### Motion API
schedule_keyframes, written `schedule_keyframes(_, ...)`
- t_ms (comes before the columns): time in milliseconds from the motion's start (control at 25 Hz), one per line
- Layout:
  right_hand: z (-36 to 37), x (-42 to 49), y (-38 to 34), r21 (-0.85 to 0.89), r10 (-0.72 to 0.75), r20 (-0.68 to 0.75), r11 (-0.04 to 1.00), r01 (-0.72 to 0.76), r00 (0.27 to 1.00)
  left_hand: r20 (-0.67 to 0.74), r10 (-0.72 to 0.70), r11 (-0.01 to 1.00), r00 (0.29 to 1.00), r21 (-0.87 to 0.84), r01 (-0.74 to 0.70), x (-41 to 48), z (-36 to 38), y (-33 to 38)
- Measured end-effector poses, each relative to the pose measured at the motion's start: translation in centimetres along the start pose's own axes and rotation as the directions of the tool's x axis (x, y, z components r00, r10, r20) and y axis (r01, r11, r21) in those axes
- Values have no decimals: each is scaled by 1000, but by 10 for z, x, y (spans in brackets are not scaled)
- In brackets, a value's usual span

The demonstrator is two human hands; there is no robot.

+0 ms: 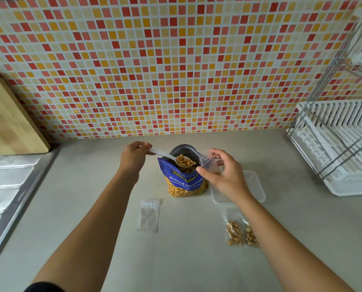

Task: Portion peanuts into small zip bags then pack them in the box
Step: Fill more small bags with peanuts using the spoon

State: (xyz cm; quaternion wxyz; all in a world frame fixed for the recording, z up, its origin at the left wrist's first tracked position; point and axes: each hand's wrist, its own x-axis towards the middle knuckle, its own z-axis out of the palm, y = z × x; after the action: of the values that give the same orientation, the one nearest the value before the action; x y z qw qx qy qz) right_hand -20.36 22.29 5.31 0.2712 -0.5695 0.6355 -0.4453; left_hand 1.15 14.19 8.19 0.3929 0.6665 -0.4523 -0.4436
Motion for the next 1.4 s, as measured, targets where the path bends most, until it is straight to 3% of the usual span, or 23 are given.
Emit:
schedule_keyframes(280,12,4,-4,-191,-70,0,979,69,998,-8,-96,971,995,-221,92,1,-21,22)
schedule_keyframes(440,18,5,-11,-185,-92,-14,979,88,996,3,21,995,1000,-97,-21,-7,-17,43)
schedule_keyframes(560,23,7,-15,-171,-99,-27,981,93,995,11,203,976,979,73,-203,-16,-7,59)
schedule_keyframes(640,25,7,-17,-153,-80,-48,986,71,996,66,376,896,924,231,-381,-26,2,72)
schedule_keyframes(720,25,7,-18,-122,-47,-57,992,40,997,147,583,695,799,420,-584,-36,8,78)
schedule_keyframes(800,26,6,-20,-94,-26,-61,995,20,998,213,724,467,656,549,-694,-44,11,81)
schedule_keyframes(840,26,6,-20,-82,-21,-65,996,15,998,219,756,413,617,572,-709,-46,10,83)
schedule_keyframes(920,24,6,-21,-57,-9,-75,998,5,997,167,786,433,596,539,-722,-46,3,90)
schedule_keyframes(1120,13,7,-17,86,93,-136,993,-82,986,-29,652,702,757,400,-589,-28,-13,88)
schedule_keyframes(1200,6,9,-17,100,94,-182,992,-76,979,9,582,711,813,479,-514,-19,-6,71)
schedule_keyframes(1400,-4,11,-24,70,82,-210,995,-69,974,265,320,693,910,589,-416,-2,21,21)
